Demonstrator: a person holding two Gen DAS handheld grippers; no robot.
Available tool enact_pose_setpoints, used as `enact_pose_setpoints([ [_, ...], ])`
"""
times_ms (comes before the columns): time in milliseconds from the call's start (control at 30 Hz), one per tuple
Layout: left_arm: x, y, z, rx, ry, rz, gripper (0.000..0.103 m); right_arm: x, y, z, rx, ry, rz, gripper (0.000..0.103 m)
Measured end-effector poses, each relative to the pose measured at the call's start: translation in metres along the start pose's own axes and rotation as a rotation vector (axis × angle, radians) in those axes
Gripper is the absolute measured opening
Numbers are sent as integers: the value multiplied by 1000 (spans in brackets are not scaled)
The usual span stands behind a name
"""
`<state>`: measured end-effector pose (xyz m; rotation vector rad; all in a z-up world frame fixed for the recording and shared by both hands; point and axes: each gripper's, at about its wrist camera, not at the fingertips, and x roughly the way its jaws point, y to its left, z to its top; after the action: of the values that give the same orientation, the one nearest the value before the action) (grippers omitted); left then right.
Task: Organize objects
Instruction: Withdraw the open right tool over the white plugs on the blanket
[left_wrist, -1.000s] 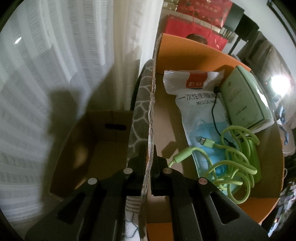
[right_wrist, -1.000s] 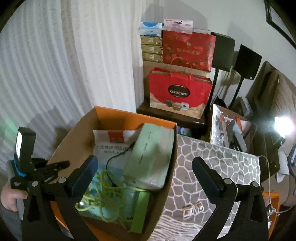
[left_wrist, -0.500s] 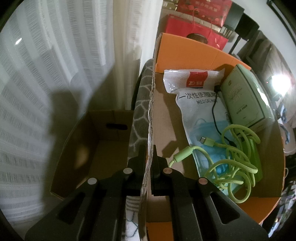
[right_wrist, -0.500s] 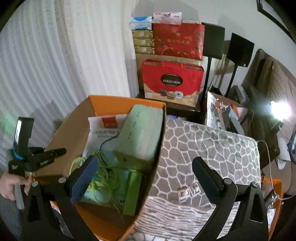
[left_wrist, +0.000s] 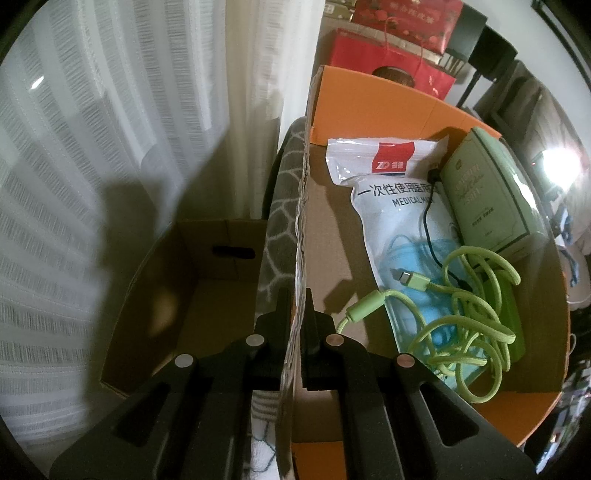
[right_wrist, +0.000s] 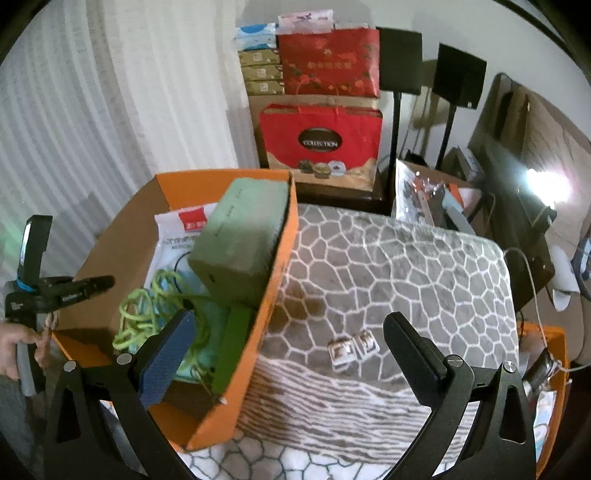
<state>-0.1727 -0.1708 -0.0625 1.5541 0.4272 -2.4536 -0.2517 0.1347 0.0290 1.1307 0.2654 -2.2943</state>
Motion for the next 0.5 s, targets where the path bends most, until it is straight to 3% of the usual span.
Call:
enact_pose_setpoints([
  [500,0,0,-1,-5,-2,3,4,23,-50,-29,102,77,-26,102],
])
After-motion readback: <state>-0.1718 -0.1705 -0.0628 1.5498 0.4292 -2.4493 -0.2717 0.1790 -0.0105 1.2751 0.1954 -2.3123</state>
